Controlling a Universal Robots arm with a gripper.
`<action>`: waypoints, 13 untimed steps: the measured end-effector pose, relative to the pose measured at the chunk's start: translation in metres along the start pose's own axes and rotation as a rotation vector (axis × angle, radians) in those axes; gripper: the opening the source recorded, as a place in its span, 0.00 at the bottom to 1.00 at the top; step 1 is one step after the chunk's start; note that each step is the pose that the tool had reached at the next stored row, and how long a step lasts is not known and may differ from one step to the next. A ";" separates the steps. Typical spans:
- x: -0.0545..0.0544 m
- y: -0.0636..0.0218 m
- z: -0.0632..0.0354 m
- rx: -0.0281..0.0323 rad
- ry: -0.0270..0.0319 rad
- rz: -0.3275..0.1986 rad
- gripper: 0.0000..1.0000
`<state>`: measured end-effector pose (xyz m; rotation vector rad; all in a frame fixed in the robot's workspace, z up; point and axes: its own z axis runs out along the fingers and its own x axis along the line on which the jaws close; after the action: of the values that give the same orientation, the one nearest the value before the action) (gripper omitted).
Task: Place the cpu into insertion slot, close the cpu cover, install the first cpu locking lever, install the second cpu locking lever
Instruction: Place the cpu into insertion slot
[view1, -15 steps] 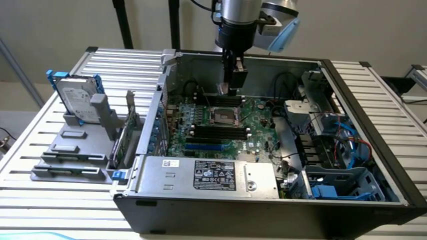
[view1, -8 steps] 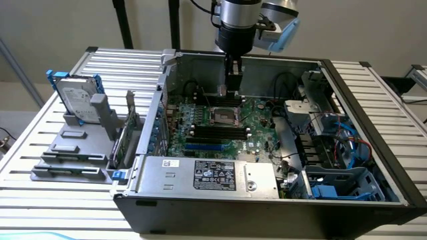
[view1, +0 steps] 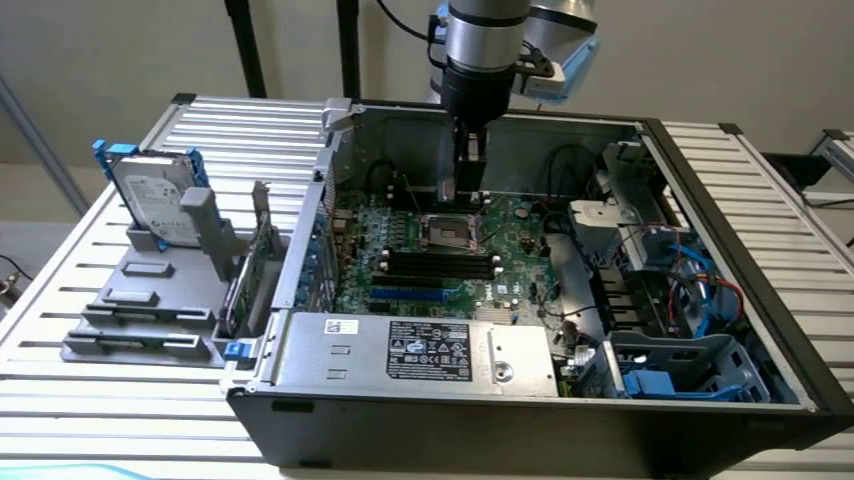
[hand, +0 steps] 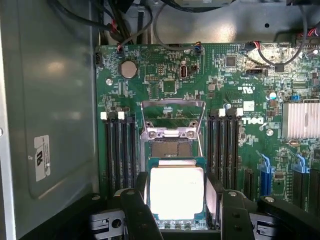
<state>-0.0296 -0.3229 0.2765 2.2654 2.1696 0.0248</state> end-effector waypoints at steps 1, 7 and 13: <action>0.000 0.0009 0.0018 0.0010 0.0000 0.000 0.54; 0.000 0.0023 0.0128 0.0039 -0.0001 -0.003 0.54; 0.000 0.0022 0.0238 0.0041 0.0003 -0.031 0.54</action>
<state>-0.0271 -0.3230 0.2527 2.2340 2.2061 0.0205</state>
